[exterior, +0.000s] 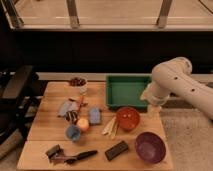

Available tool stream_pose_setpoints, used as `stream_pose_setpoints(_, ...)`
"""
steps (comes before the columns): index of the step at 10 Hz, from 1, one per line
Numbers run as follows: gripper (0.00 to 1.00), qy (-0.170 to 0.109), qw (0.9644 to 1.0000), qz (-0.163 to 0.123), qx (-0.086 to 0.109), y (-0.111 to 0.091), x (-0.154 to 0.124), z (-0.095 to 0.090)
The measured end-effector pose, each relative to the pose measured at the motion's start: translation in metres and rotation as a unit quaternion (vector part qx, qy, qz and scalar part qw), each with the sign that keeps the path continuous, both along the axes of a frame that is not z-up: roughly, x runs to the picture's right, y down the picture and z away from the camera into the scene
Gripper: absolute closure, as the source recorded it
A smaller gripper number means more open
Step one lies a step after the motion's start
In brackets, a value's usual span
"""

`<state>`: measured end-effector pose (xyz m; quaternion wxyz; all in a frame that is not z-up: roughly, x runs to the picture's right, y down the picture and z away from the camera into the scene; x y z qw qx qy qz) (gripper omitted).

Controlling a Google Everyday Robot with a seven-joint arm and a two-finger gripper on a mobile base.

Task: Place apple in metal cup

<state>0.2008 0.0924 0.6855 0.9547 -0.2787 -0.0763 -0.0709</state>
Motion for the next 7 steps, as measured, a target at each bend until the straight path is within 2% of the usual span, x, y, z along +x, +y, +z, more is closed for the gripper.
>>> stream_pose_setpoints(2,0.35,-0.057,0.9983,0.008,-0.012,0.008,-0.039,0.009)
stream_pose_setpoints(4,0.35,-0.106,0.9937,0.023,-0.028,0.018,-0.085,0.013)
stream_pose_setpoints(7,0.35,-0.106,0.9937,0.024,-0.028,0.018,-0.087,0.014)
